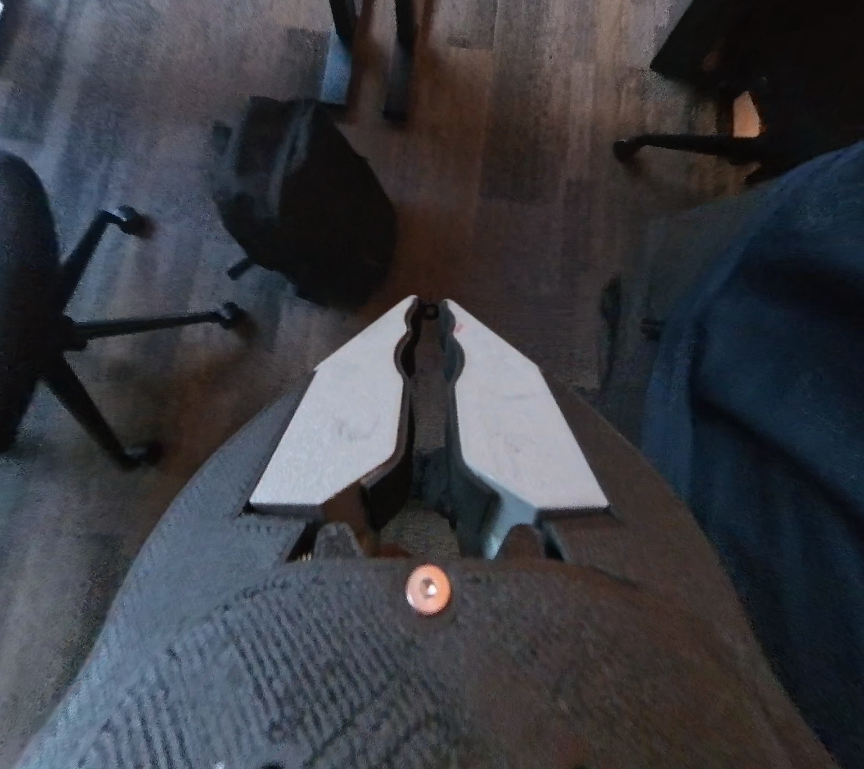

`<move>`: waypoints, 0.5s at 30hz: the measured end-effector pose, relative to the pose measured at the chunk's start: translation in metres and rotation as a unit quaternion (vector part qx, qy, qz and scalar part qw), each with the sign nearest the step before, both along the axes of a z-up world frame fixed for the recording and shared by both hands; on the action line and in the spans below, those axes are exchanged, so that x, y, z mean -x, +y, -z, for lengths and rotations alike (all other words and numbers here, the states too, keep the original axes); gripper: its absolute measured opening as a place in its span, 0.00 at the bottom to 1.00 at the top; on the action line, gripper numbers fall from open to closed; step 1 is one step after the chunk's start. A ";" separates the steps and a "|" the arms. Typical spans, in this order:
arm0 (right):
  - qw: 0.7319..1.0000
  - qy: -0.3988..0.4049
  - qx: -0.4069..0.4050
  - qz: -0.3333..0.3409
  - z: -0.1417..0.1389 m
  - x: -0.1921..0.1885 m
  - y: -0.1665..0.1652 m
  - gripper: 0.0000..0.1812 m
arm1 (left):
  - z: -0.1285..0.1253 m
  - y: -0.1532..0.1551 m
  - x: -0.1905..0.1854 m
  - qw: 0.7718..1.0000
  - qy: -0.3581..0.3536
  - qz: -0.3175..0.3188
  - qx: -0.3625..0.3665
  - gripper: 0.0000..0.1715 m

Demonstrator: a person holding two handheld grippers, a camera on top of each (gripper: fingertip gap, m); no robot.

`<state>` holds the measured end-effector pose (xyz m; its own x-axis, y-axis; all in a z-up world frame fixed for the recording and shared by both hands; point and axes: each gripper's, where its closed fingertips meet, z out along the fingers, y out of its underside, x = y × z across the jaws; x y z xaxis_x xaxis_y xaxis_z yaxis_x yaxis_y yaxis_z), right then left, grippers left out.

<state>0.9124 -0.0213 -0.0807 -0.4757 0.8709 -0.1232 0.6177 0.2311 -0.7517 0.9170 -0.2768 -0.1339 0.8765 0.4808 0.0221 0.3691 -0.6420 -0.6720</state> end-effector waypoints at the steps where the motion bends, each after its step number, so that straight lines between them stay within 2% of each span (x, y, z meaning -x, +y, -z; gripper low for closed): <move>1: 0.999 -0.011 0.005 0.035 0.003 0.022 -0.008 0.25 | -0.002 -0.020 0.036 1.000 -0.004 0.010 0.000 0.04; 5: 0.991 -0.075 0.044 0.099 -0.002 0.095 -0.052 0.24 | -0.018 -0.086 0.177 0.998 -0.010 0.048 0.042 0.04; 7: 0.990 -0.062 0.063 0.113 -0.012 0.139 -0.073 0.24 | -0.030 -0.107 0.245 0.997 -0.007 0.065 0.042 0.04; 10: 0.991 -0.029 0.061 0.113 -0.008 0.215 -0.098 0.24 | -0.027 -0.139 0.340 0.993 -0.003 0.084 0.078 0.04; 13: 0.994 -0.013 0.080 0.070 0.000 0.298 -0.130 0.22 | -0.033 -0.167 0.407 0.990 -0.006 0.071 0.118 0.04; 15: 0.995 -0.023 0.081 0.060 0.000 0.347 -0.138 0.22 | -0.042 -0.168 0.436 0.993 -0.031 0.055 0.097 0.04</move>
